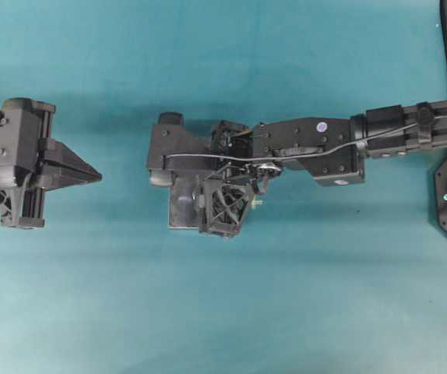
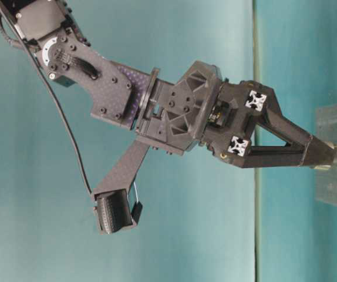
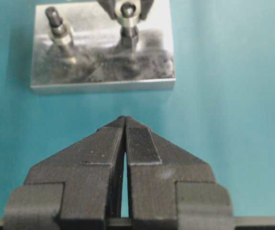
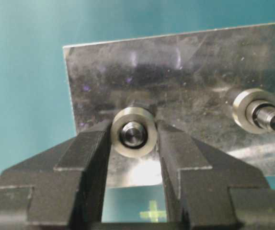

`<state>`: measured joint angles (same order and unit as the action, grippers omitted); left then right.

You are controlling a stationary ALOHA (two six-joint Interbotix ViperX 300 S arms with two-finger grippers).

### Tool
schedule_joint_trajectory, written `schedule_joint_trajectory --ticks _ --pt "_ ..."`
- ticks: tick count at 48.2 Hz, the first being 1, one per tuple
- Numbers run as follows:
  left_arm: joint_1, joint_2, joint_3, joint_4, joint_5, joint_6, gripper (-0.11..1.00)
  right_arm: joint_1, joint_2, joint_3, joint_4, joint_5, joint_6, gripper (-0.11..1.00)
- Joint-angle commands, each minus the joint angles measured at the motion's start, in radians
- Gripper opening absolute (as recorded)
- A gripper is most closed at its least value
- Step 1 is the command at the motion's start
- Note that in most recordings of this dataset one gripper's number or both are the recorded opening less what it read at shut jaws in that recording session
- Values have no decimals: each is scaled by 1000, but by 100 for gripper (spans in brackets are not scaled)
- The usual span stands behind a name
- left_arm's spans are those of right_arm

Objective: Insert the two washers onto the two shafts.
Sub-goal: 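Carry the washer to the lower shaft and lower it over the shaft, then open the right gripper to release the washer on the shaft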

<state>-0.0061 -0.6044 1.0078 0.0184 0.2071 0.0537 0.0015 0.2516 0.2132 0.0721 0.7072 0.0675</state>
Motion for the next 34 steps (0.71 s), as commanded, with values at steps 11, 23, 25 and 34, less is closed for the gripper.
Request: schedule_joint_trajectory --ticks 11,23,25,34 --pt "-2 -5 -9 3 -6 0 0 -5 14 -49 2 0 5 38" --pt "-2 -6 -8 3 -6 0 0 18 31 -69 32 55 -6 83" --pt "-2 -6 -8 3 -6 0 0 25 28 -69 37 57 -8 78" --pt "-2 -6 -6 3 -6 0 0 14 15 -69 35 54 -6 75"
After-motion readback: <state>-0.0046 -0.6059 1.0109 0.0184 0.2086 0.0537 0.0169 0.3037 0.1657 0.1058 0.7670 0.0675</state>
